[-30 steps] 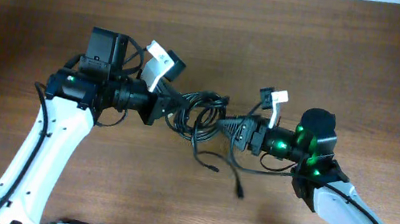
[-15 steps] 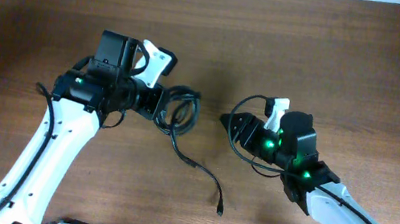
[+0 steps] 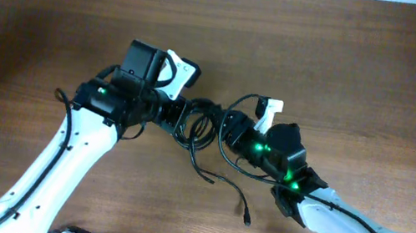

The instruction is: Untangle cables

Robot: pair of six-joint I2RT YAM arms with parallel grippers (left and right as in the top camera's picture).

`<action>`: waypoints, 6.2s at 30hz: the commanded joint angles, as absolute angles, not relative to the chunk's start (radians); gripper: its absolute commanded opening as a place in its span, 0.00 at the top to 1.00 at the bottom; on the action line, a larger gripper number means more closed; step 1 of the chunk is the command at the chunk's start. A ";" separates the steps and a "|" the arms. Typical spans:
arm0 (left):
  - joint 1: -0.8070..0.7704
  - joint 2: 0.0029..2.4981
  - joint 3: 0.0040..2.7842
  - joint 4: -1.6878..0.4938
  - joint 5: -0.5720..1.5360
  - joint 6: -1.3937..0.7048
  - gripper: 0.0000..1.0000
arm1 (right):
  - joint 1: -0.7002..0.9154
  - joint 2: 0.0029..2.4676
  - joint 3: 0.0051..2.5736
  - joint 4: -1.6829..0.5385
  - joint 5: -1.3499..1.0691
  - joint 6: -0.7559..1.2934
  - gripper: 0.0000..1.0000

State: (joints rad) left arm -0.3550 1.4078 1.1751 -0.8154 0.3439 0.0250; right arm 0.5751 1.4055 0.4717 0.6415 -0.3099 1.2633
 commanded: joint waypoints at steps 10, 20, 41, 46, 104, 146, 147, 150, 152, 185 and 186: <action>-0.469 1.391 1.178 -0.793 0.379 -0.054 1.00 | 0.582 1.493 0.479 0.745 -0.250 1.330 0.63; -0.468 1.391 1.178 -0.779 0.540 -0.060 1.00 | 0.564 1.495 0.479 0.737 -0.224 1.295 0.96; -0.370 1.391 1.178 -1.077 -0.303 -0.539 1.00 | -0.231 1.493 0.479 1.225 -1.129 1.199 0.96; -0.370 1.391 1.178 -1.095 -0.367 -0.641 1.00 | -0.231 1.493 0.479 0.939 -1.098 1.000 0.96; -0.506 1.388 0.891 -0.433 0.422 0.117 0.01 | 0.035 1.492 0.479 0.723 -0.991 0.719 0.43; -0.318 1.315 0.932 -0.670 -0.150 -0.415 0.01 | 0.405 1.833 1.002 0.245 -0.791 0.671 0.96; -0.318 1.315 0.932 -0.668 -0.144 -0.416 0.01 | 0.391 1.798 1.004 0.244 -0.830 0.671 0.96; -0.318 1.315 0.932 -0.659 -0.093 -0.434 0.01 | 0.379 1.649 1.004 0.242 -0.868 0.670 0.96; -0.318 1.315 0.932 -0.657 -0.089 -0.435 0.01 | 0.380 1.563 1.004 0.240 -0.868 0.671 0.96; -0.318 1.512 0.932 -0.373 0.247 0.292 0.15 | 0.092 1.535 1.005 -0.928 -0.255 0.527 0.20; -0.318 1.548 0.932 -0.349 0.248 0.308 0.16 | 0.092 1.535 1.005 -0.928 -0.255 0.528 0.20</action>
State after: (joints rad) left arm -0.3202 1.4368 0.9287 -0.3988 0.1692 0.0540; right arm 0.0929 1.5455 1.0000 -0.9276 -0.2420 0.5243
